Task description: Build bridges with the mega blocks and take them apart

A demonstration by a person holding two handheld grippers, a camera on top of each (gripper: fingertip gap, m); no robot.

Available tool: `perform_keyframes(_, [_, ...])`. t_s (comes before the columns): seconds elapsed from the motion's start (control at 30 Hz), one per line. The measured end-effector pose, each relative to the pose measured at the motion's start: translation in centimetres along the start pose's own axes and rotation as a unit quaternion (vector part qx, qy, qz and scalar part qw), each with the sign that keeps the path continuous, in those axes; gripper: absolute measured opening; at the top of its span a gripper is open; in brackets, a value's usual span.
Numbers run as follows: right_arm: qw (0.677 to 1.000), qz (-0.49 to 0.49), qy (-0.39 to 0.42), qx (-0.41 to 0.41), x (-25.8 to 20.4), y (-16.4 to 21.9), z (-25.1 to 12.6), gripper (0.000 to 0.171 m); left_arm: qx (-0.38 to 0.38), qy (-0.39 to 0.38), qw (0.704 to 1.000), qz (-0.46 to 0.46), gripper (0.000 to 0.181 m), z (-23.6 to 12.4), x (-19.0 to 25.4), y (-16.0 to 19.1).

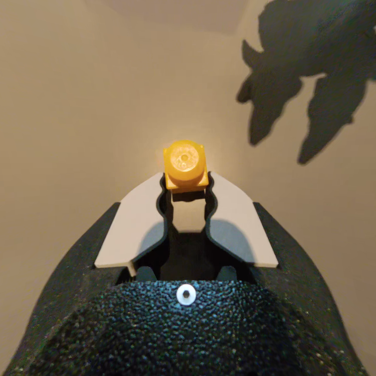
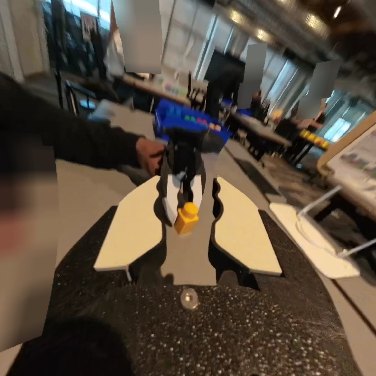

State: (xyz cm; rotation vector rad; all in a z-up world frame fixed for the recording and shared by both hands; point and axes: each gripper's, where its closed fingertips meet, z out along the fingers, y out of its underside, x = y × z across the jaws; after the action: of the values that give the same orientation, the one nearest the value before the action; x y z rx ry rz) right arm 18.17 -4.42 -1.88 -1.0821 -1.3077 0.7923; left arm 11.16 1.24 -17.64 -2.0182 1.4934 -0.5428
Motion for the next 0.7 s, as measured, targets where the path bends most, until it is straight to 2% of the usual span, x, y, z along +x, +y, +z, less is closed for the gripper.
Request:
perform_keyframes(0.03, [0.999, 0.004, 0.004, -0.035, 0.0, 1.6, 1.0, 0.047, 0.002, -0.002, 1.000, -0.004, 0.037, 0.1, -0.1, -0.1])
perform_keyframes(0.13, [0.994, 0.043, 0.003, -0.101, 0.0, 5.3, 2.5, 0.052, 0.060, -0.001, 0.998, -0.008, 0.036, -1.1, -0.1, -1.8])
perform_keyframes(0.27, [0.989, 0.110, -0.012, -0.095, 0.3, 6.4, 2.8, 0.054, 0.194, 0.050, 0.980, 0.013, 0.036, -4.5, 1.6, -5.6])
perform_keyframes(0.43, [0.988, 0.134, -0.042, -0.060, -0.5, 5.5, 3.0, 0.048, 0.167, 0.062, 0.982, 0.069, 0.036, -3.9, 3.2, -5.3])
perform_keyframes(0.7, [0.986, 0.100, -0.056, -0.120, -2.0, 7.6, 4.1, 0.046, 0.177, 0.083, 0.975, 0.108, 0.036, -3.4, 5.3, -6.1])
